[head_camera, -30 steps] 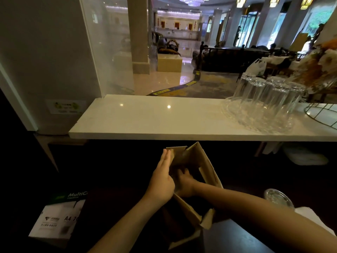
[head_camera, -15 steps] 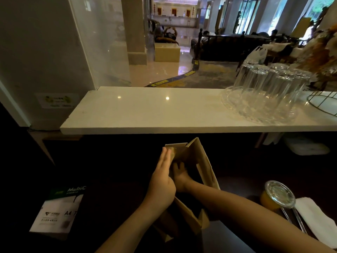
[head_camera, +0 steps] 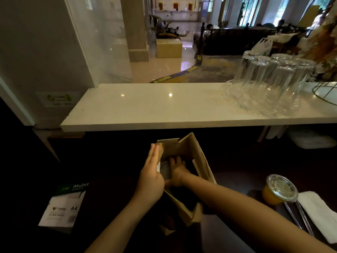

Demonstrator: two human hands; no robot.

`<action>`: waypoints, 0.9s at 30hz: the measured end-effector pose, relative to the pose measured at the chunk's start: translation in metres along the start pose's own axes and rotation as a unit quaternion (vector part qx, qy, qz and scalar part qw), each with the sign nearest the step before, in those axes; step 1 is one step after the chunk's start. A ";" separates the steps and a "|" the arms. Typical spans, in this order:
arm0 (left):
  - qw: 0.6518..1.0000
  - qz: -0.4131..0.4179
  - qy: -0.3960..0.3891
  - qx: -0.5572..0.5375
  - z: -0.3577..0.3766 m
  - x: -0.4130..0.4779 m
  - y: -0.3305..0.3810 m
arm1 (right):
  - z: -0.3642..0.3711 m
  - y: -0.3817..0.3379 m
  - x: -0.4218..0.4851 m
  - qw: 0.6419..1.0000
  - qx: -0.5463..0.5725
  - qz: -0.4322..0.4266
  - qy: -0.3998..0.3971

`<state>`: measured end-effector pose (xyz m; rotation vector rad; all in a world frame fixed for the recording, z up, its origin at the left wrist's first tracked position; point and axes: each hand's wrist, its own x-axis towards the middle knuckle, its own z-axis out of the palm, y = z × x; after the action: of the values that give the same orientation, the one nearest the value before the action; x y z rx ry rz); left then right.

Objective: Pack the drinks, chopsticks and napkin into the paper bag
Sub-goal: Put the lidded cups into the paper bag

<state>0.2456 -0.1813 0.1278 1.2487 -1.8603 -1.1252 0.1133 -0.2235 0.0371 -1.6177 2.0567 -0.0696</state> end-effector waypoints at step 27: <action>0.984 0.025 0.116 0.130 0.046 -0.001 0.103 | -0.211 0.115 -0.155 0.985 -0.025 -0.167 -0.037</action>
<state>0.1658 -0.1468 0.2000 1.4021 -1.8889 -0.6903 -0.0545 -0.1052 0.2357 -1.9518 1.7257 -0.0748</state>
